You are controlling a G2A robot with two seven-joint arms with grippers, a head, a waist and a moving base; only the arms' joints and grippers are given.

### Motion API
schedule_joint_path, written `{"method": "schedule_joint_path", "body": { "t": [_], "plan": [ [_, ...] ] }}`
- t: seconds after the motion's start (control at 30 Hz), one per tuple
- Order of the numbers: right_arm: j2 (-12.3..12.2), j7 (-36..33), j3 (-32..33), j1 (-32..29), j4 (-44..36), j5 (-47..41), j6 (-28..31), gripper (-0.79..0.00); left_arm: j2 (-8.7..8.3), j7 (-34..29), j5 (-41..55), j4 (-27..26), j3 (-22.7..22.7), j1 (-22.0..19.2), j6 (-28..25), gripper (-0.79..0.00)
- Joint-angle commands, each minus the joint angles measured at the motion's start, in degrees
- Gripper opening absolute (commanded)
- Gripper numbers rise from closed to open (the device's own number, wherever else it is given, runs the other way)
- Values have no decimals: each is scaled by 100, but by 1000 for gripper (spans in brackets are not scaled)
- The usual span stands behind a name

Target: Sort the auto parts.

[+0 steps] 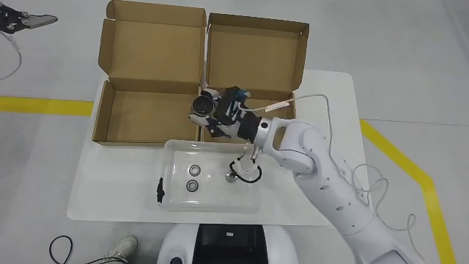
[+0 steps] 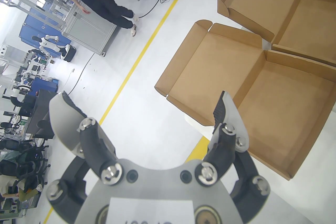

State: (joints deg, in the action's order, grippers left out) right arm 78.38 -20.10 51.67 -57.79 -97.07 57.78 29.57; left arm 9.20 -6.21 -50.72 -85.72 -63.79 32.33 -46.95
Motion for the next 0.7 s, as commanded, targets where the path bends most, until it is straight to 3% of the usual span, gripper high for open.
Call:
{"method": "schedule_joint_path", "body": {
  "t": [0.0, 0.3, 0.67],
  "plan": [
    [3, -57, 10, 34, 102, 34, -91, -785, 0, 0, 0, 0, 0, 0, 0, 0],
    [39, -524, -118, 156, 301, 530, -744, -785, 0, 0, 0, 0, 0, 0, 0, 0],
    [220, -498, -431, 516, 1431, 300, -1181, -785, 0, 0, 0, 0, 0, 0, 0, 0]
  ]
}}
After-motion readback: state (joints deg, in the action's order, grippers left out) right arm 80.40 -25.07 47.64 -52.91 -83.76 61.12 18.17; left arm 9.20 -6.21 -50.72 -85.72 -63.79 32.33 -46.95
